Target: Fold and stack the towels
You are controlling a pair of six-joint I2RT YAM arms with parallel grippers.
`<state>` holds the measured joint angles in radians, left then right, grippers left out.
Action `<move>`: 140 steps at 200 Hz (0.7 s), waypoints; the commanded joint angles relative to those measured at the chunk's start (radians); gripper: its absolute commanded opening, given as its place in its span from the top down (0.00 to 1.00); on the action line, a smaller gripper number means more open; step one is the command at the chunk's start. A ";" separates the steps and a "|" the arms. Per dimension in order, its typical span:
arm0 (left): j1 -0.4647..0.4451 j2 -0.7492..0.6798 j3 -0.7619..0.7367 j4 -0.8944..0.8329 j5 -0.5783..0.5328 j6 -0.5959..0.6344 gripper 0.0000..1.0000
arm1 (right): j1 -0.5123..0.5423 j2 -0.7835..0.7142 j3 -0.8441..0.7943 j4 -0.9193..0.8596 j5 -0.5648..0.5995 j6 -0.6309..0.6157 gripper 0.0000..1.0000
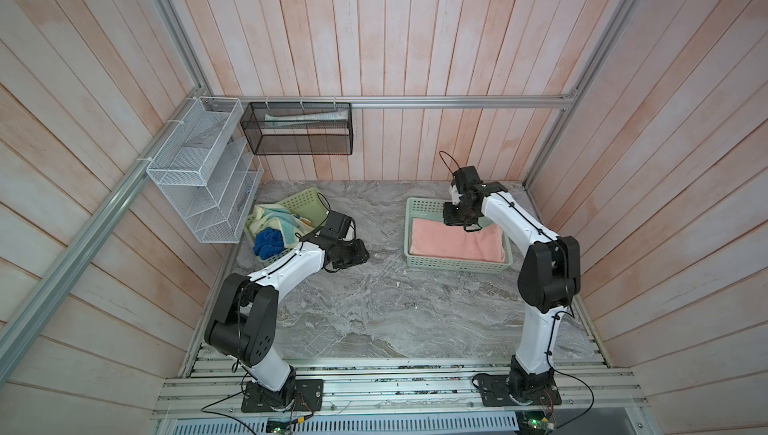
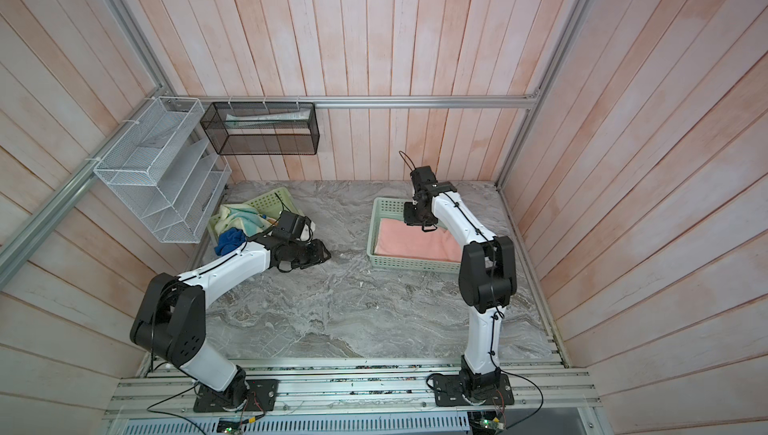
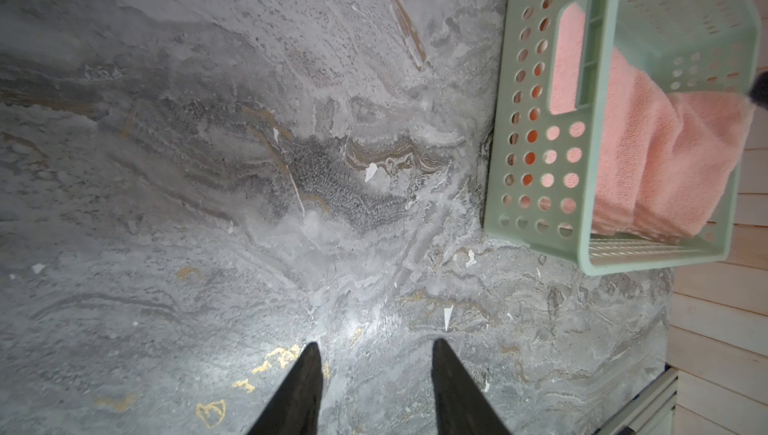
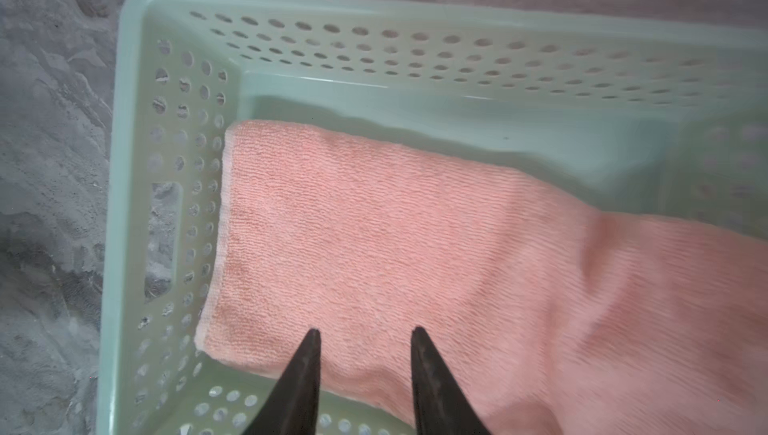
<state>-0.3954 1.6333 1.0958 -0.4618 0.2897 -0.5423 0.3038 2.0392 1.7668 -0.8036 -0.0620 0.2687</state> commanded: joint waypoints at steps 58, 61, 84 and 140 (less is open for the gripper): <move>-0.027 0.071 0.006 0.111 0.080 -0.040 0.55 | 0.010 0.218 0.054 0.171 -0.232 -0.063 0.79; -0.030 0.077 0.007 0.121 0.085 -0.043 0.54 | 0.012 0.222 0.054 0.174 -0.240 -0.064 0.79; -0.069 0.129 0.018 0.231 0.140 -0.092 0.55 | 0.019 0.243 0.054 0.192 -0.278 -0.088 0.80; -0.145 0.307 0.175 0.317 0.193 -0.161 0.55 | 0.053 0.290 0.078 0.198 -0.338 -0.155 0.82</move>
<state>-0.5228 1.8935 1.2041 -0.2180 0.4484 -0.6640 0.3393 2.2845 1.8046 -0.6090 -0.3431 0.1555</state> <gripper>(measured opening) 0.454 0.182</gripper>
